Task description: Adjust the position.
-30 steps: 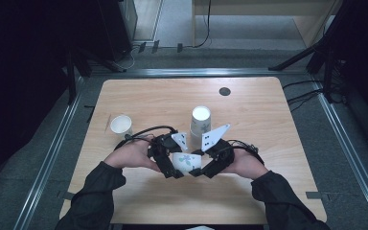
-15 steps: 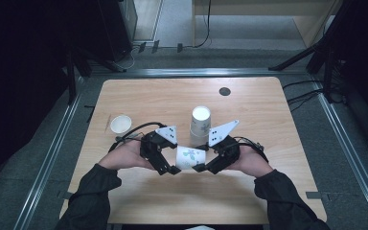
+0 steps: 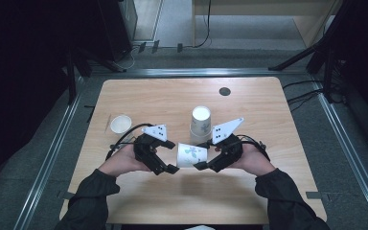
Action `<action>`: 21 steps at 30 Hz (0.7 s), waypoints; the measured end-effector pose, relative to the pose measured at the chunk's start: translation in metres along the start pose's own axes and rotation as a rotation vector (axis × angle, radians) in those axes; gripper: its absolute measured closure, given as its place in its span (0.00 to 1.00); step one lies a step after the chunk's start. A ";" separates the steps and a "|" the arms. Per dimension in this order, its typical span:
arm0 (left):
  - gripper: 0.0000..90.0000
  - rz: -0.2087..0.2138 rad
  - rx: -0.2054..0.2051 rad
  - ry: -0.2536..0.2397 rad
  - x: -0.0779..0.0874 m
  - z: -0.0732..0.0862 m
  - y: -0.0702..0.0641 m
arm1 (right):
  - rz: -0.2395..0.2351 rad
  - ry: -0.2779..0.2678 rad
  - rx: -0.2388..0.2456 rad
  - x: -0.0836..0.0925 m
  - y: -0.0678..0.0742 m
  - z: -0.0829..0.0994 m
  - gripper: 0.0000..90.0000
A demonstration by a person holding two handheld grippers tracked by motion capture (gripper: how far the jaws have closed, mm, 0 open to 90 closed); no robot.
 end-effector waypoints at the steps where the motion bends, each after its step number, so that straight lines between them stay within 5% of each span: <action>1: 0.08 0.003 0.005 -0.002 -0.001 0.001 0.000 | 0.000 -0.001 0.000 0.000 0.000 0.000 0.39; 3: 0.08 0.001 0.010 -0.016 -0.002 0.001 0.000 | -0.007 -0.005 -0.003 0.000 0.001 -0.001 0.39; 6: 0.08 0.061 0.040 -0.059 -0.003 0.002 0.000 | -0.013 -0.016 0.001 0.001 0.002 -0.002 0.39; 21: 0.15 0.101 0.053 -0.108 -0.007 0.000 -0.001 | -0.040 -0.028 -0.009 -0.005 0.003 -0.004 0.39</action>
Point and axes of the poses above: each handheld gripper's, and its own axes: x roughly backward along the jaws, z roughly out of its underside, y roughly to its left, the point moved 3 cm from there along -x, roughly forward along the jaws, and after that the axes turned 15 degrees about x, right-handed, at the moved point
